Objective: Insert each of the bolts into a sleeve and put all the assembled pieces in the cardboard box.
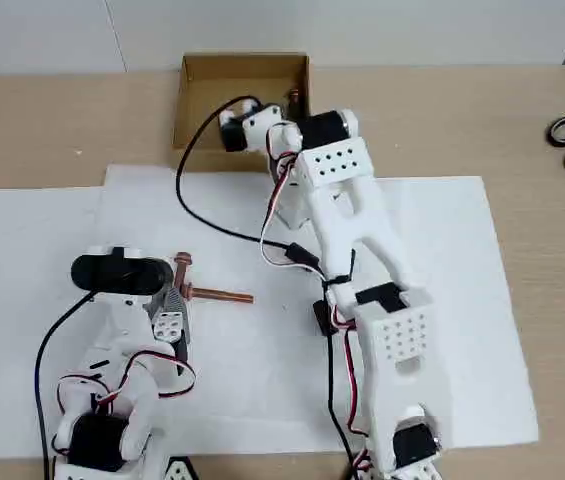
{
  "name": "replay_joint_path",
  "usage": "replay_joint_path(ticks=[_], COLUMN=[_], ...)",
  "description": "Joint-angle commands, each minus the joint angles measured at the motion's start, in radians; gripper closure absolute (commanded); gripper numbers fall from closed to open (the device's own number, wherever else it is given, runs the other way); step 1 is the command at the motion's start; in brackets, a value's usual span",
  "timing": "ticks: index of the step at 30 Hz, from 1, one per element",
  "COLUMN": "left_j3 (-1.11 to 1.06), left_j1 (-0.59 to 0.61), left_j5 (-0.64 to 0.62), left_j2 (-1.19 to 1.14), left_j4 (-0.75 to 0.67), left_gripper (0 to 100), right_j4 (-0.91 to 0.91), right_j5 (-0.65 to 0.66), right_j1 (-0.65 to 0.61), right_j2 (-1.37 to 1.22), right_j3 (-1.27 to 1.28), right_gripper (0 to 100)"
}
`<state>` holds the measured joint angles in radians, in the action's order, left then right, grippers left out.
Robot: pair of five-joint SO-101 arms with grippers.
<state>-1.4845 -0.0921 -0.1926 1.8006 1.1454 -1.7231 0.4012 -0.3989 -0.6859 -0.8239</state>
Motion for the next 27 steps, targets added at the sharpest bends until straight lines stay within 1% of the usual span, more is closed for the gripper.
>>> replay_joint_path(ticks=[1, 12, 16, 20, 23, 27], left_j3=[0.010, 0.012, 0.012, 0.012, 0.012, 0.012], left_j1=[0.002, 0.002, 0.002, 0.002, 0.002, 0.002], left_j5=[-0.002, 0.003, 0.003, 0.005, 0.005, 0.005], left_j2=[0.011, 0.011, 0.011, 0.011, 0.011, 0.011], left_j4=[-0.003, -0.003, -0.003, -0.002, -0.002, 0.000], left_gripper=[99, 99, 99, 99, 99, 99], right_j4=[-0.002, -0.010, -0.008, -0.008, -0.007, -0.008], right_j5=[0.008, -0.066, -0.061, -0.057, -0.006, 0.025], right_j1=[-0.022, -0.081, -0.090, -0.090, -0.097, -0.088], right_j2=[0.082, 0.091, 0.093, 0.127, 0.145, 0.145], right_j3=[0.031, 0.049, 0.133, 0.150, 0.150, 0.166], right_gripper=[75.0, 75.0, 75.1, 75.1, 75.1, 75.1])
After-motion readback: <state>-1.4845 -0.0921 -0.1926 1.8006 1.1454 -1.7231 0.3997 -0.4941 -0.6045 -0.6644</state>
